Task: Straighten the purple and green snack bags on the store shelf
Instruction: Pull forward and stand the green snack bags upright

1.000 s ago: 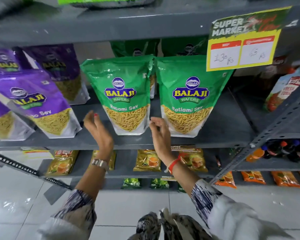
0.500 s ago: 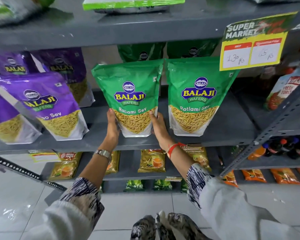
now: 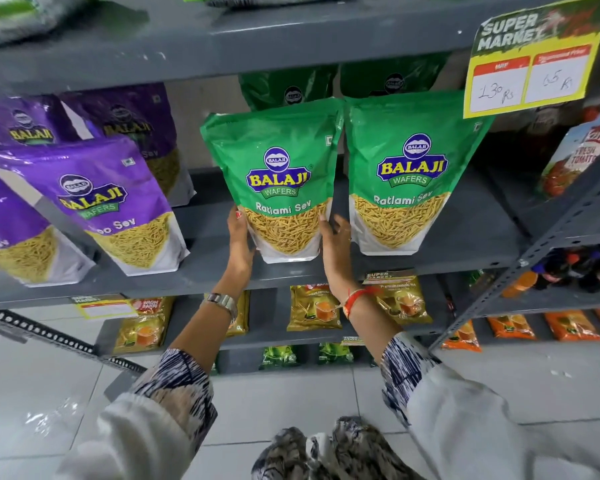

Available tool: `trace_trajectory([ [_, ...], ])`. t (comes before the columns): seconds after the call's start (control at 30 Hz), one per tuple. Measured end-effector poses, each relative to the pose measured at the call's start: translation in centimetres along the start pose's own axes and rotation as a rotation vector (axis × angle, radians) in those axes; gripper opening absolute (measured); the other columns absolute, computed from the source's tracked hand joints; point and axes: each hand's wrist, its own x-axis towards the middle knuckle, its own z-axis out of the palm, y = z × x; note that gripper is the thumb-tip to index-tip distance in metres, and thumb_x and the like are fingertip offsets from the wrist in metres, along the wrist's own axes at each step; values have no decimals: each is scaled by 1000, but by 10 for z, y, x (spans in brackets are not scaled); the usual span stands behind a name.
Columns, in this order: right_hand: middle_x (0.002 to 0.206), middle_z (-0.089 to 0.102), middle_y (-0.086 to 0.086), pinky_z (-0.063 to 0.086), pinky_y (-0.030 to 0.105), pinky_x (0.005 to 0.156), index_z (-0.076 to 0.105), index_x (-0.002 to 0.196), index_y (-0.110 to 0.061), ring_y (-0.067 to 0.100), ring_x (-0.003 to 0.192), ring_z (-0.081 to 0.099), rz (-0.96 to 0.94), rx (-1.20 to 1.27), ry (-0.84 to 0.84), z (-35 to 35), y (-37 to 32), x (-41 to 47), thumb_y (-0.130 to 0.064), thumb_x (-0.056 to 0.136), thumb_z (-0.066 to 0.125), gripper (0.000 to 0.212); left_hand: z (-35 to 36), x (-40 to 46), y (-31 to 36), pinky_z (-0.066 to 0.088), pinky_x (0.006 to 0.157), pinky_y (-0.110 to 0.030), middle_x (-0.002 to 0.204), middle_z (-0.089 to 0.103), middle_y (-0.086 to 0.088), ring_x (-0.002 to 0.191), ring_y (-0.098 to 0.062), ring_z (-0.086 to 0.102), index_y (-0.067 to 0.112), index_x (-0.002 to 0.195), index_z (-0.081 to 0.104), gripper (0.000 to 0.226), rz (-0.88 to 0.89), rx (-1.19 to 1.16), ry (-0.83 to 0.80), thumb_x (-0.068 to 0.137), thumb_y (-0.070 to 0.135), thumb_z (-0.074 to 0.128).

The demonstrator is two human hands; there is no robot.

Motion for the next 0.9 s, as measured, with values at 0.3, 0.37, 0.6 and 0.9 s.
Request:
trace_trajectory([
  [0.3, 113, 53, 11, 42, 16, 83, 52, 102, -14, 17, 96, 53, -117, 37, -8, 40, 23, -57, -19, 84, 56, 19, -42, -39, -9, 43, 96, -35, 128, 52, -10, 115, -19, 50, 23, 122, 48, 29, 254, 136, 320, 96, 31, 35],
  [0.37, 102, 55, 9, 40, 9, 74, 49, 98, -17, 15, 88, 53, -143, 36, -101, 55, 24, -64, -17, 85, 56, 14, -60, -46, -3, 44, 84, -25, 114, 54, -7, 100, -11, 54, 12, 120, 51, 31, 301, 146, 431, 96, 25, 36],
  [0.6, 120, 55, 14, 46, 38, 98, 48, 122, -10, 23, 110, 54, -23, -48, -401, 129, 22, -71, -20, 92, 55, 33, -161, -35, 27, 40, 91, -37, 109, 49, -7, 102, -18, 47, 1, 118, 48, 31, 403, 137, 749, 94, 17, 37],
  [0.9, 153, 32, 9, 30, 46, 115, 25, 147, -12, 23, 138, 35, 161, 20, -425, 217, 8, -63, -34, 98, 38, 54, -234, 23, 51, 19, 119, -42, 156, 24, -9, 143, -22, 24, 9, 145, 23, 50, 73, -90, 504, 99, 28, 28],
])
